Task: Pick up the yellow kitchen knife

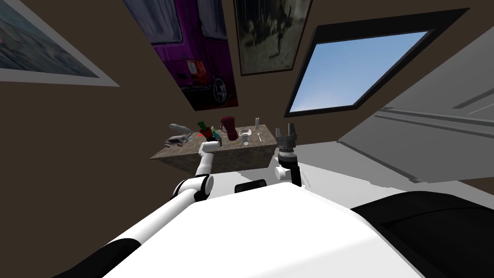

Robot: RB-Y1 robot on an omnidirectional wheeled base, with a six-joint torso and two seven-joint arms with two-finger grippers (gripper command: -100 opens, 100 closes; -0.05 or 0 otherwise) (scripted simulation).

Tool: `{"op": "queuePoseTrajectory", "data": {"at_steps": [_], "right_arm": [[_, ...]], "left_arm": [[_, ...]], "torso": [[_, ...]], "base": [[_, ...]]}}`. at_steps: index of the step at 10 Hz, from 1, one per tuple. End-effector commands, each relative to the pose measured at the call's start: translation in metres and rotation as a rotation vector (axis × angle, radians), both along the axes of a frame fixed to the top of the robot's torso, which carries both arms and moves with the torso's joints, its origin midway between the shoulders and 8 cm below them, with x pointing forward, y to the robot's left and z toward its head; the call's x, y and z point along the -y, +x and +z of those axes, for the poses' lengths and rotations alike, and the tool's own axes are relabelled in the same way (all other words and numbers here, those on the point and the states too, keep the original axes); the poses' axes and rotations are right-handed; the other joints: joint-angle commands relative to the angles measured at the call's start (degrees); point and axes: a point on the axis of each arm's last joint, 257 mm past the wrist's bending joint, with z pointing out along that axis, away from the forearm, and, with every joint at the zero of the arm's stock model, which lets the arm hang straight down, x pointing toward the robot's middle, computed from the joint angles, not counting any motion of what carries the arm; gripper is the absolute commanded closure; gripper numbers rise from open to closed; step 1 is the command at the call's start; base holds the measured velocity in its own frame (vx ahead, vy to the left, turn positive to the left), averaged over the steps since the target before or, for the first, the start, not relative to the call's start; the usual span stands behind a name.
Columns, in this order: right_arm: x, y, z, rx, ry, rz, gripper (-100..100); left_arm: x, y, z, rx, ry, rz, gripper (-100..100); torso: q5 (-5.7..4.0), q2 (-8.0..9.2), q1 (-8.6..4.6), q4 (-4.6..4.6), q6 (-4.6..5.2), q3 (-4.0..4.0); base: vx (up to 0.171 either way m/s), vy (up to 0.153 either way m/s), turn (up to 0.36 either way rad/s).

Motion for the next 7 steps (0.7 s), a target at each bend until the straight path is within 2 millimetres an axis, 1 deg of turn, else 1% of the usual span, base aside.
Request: {"op": "queuePoseTrajectory", "data": {"at_steps": [1,2,3,4,5,6,7], "right_arm": [[0.0,0.0,0.0,0.0,0.0,0.0,0],[0.0,0.0,0.0,0.0,0.0,0.0,0],[0.0,0.0,0.0,0.0,0.0,0.0,0],[0.0,0.0,0.0,0.0,0.0,0.0,0],[0.0,0.0,0.0,0.0,0.0,0.0,0],[0.0,0.0,0.0,0.0,0.0,0.0,0],[0.0,0.0,0.0,0.0,0.0,0.0,0]], "left_arm": [[-0.001,0.002,-0.001,-0.05,-0.008,0.01,-100],[-0.003,-0.006,-0.018,-0.102,-0.009,0.017,-100],[-0.003,-0.007,-0.018,-0.105,-0.009,0.018,-100],[-0.003,-0.006,-0.015,-0.144,-0.017,0.027,-100],[-0.004,-0.011,-0.028,-0.181,-0.018,0.031,-100],[-0.004,-0.009,-0.023,-0.208,-0.027,0.038,-100],[-0.005,-0.017,-0.036,-0.253,-0.028,0.044,-100]], "torso": [[0.0,0.0,0.0,0.0,0.0,0.0],[0.0,-0.06,0.01,0.0,0.01,-0.03],[0.01,-0.05,0.03,-0.02,-0.01,-0.03],[0.01,0.0,0.0,0.0,-0.02,0.0],[-0.01,-0.02,-0.01,0.0,0.01,-0.01],[0.0,-0.03,0.0,-0.01,-0.01,-0.02],[0.0,-0.06,0.0,-0.01,0.01,-0.03]], "base": [[0.038,0.022,-0.094],[0.036,0.024,-0.052],[0.014,0.012,0.004],[0.025,0.015,-0.081],[0.029,0.019,-0.059],[0.038,0.02,-0.089],[0.039,0.024,-0.051]]}}
